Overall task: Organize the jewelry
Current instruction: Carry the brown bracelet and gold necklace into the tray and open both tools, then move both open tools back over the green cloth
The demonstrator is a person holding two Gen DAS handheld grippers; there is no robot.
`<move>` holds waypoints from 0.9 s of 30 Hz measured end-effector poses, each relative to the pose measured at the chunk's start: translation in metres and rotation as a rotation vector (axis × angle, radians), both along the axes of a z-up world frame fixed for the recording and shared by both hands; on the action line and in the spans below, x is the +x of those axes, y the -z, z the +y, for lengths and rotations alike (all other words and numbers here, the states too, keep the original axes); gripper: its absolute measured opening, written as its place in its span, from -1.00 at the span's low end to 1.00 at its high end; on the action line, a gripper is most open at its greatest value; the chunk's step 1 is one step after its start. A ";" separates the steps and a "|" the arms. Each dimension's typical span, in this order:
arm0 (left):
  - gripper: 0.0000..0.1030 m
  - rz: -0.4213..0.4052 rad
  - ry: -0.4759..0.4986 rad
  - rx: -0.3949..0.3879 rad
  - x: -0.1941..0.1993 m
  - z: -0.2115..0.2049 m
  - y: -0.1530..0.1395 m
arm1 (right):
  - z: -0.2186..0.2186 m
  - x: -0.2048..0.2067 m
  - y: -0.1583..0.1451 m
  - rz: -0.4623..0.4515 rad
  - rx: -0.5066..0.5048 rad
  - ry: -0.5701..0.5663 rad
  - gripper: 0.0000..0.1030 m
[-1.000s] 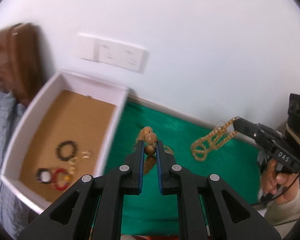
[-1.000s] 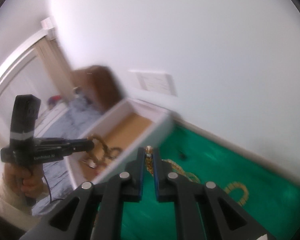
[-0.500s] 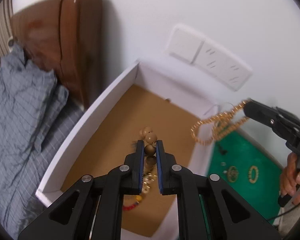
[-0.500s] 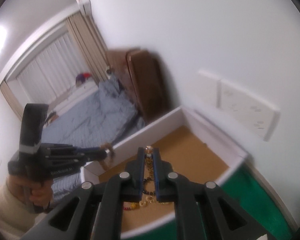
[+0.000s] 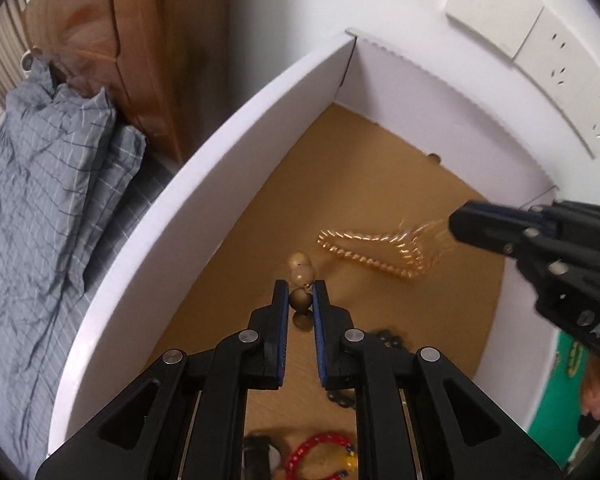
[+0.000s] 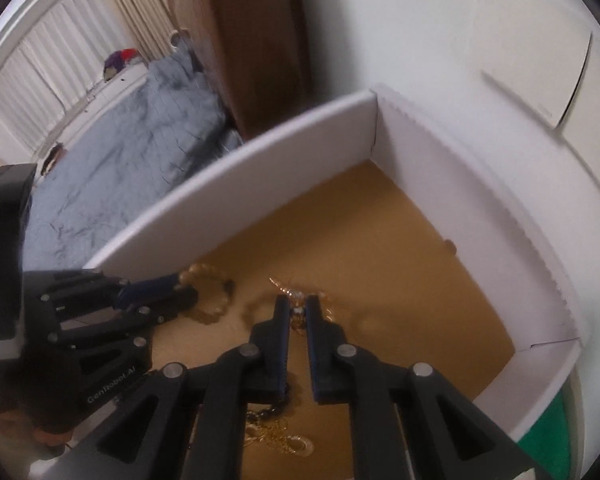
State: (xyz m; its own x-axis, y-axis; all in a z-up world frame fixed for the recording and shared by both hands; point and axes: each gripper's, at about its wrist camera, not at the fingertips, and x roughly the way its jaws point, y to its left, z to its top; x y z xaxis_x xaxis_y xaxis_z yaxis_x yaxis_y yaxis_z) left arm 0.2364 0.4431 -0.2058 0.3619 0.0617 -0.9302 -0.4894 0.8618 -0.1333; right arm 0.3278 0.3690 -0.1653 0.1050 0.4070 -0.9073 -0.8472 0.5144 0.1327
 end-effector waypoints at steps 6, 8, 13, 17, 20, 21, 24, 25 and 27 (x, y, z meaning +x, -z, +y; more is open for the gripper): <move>0.22 -0.033 -0.060 0.055 -0.012 0.007 -0.007 | -0.025 0.000 -0.027 -0.041 0.087 0.065 0.06; 0.34 -0.060 -0.062 0.077 -0.023 0.000 -0.022 | -0.039 -0.002 -0.039 -0.089 0.107 0.092 0.09; 0.82 -0.172 -0.046 0.191 -0.057 -0.045 -0.073 | -0.104 -0.040 -0.080 -0.235 0.187 0.159 0.21; 0.86 -0.280 0.040 0.237 -0.080 -0.103 -0.109 | -0.186 -0.079 -0.089 -0.273 0.231 0.209 0.22; 0.87 -0.335 0.142 0.235 -0.090 -0.156 -0.128 | -0.252 -0.107 -0.079 -0.341 0.206 0.239 0.22; 0.87 -0.345 0.176 0.221 -0.092 -0.172 -0.132 | -0.278 -0.117 -0.072 -0.366 0.185 0.259 0.22; 0.89 -0.367 0.278 0.151 -0.097 -0.224 -0.135 | -0.351 -0.137 -0.054 -0.390 0.114 0.333 0.22; 0.90 -0.361 0.315 0.123 -0.097 -0.244 -0.131 | -0.373 -0.142 -0.047 -0.396 0.093 0.358 0.22; 0.90 -0.326 0.378 0.081 -0.093 -0.273 -0.117 | -0.414 -0.148 -0.032 -0.407 0.038 0.418 0.22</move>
